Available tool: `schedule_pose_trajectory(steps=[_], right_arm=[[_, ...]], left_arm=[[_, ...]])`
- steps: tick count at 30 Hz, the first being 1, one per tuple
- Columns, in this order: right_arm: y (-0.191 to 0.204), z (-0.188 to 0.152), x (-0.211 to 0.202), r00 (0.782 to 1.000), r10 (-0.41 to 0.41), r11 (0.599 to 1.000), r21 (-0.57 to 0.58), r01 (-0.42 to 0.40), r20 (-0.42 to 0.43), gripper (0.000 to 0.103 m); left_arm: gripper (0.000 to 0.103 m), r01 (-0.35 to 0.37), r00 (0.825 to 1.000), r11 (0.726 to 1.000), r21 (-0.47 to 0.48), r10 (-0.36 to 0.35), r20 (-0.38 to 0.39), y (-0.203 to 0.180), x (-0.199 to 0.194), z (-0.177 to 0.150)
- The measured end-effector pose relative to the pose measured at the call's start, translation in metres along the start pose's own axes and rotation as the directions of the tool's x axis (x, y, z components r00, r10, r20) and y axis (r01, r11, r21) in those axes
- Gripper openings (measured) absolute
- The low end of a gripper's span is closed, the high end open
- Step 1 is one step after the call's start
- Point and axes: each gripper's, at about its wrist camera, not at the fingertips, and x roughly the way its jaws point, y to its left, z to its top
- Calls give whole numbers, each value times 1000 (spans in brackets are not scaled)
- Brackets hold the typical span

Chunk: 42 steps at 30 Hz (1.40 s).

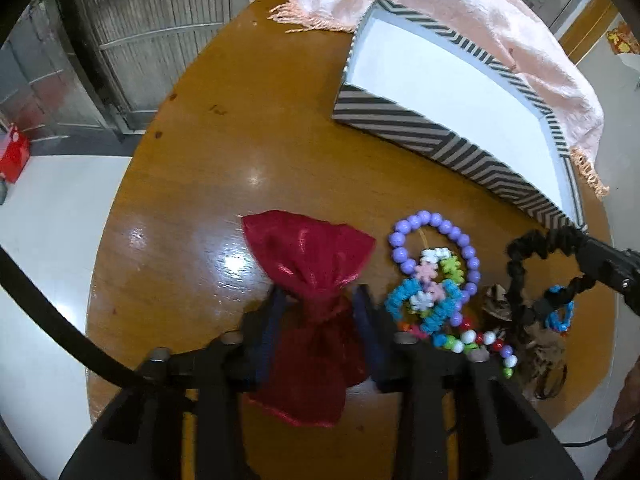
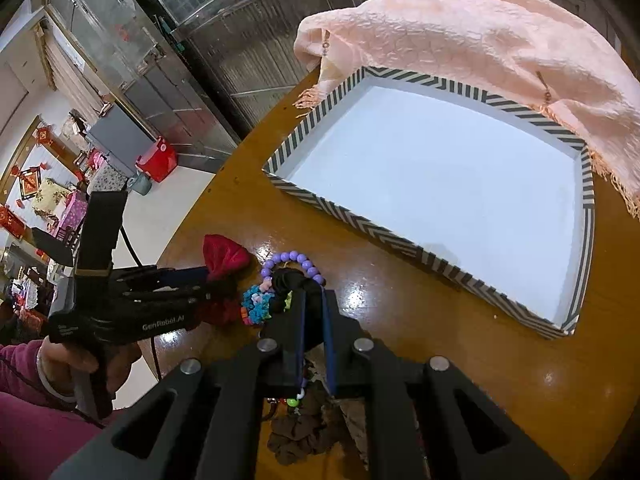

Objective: Organize jewelry
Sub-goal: 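Carry the red bow and black scrunchie into the box and open both tools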

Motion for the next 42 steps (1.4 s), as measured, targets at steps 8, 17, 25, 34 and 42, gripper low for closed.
schedule_pose_trajectory(steps=[8,17,25,34,42], right_arm=[[-15,7,-6,999,14,999,39,-15,32,8],[-24,44,-11,995,-29,999,43,25,97,8],[-57,76,3,991,-56,989,141,38,124,8],[-86,87,49,997,-43,972,232,27,66,8],[-88,90,88,998,-50,976,210,55,-25,8]], left_arm=[[9,4,998,1000,25,-6,58,1,-26,17],[9,12,987,995,95,-27,156,-24,-57,61],[9,-20,981,991,129,-6,195,-53,-47,102],[9,-50,992,990,132,33,126,-65,0,129],[10,-72,996,990,118,66,52,-64,33,128]])
